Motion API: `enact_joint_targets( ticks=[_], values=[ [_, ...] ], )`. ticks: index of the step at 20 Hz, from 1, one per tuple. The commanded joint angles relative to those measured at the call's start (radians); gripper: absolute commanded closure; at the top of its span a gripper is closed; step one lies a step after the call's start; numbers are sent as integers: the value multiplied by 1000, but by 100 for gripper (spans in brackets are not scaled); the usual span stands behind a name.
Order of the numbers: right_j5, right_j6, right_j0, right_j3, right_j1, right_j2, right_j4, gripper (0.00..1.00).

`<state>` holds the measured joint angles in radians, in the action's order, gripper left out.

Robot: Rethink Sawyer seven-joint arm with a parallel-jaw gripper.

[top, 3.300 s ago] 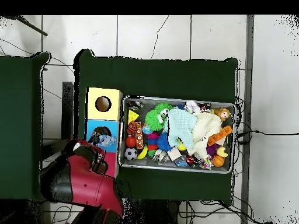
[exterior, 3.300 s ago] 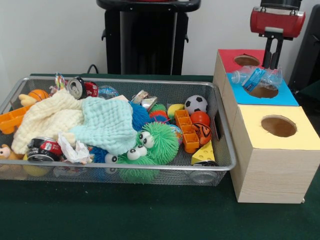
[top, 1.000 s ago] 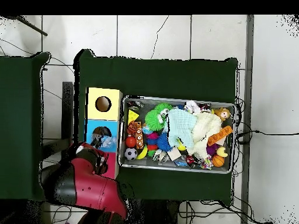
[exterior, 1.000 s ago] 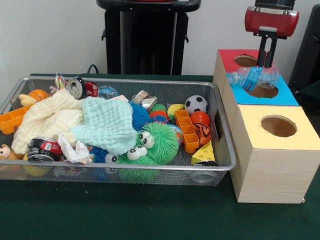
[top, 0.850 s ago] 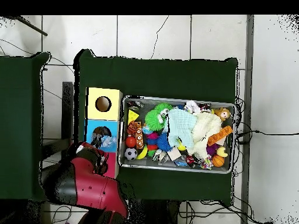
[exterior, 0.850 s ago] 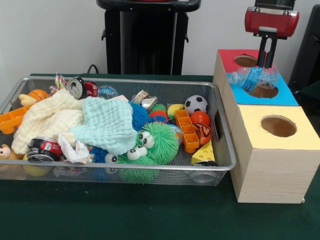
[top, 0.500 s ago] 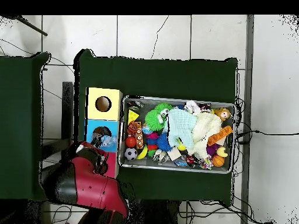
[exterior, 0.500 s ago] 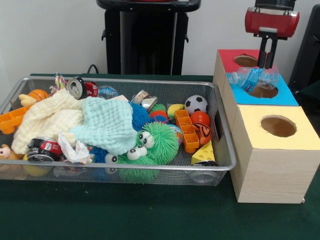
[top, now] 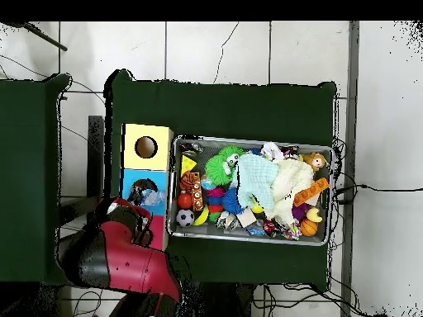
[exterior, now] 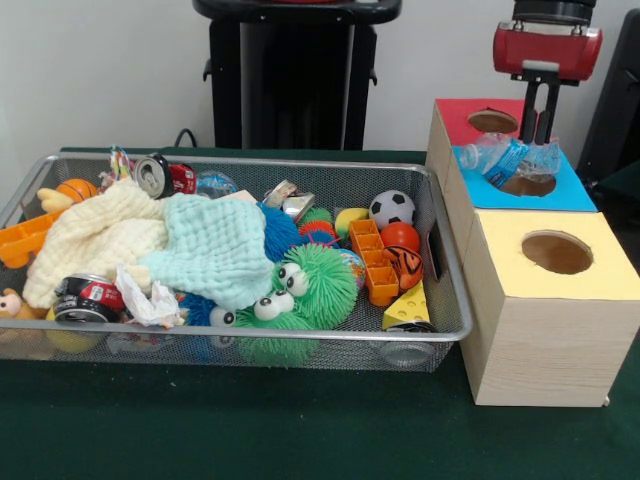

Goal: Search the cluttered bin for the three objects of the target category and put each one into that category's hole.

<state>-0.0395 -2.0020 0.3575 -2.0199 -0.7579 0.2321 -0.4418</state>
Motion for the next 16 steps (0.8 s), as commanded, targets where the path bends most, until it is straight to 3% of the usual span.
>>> enact_joint_targets(
  ticks=[1,11,16],
  values=[
    [-47,-176,-55,-82,75,-86,61,100],
    [-69,-177,-69,-85,84,-97,75,100],
    [-23,-169,-56,-84,59,-82,60,100]
  ],
)
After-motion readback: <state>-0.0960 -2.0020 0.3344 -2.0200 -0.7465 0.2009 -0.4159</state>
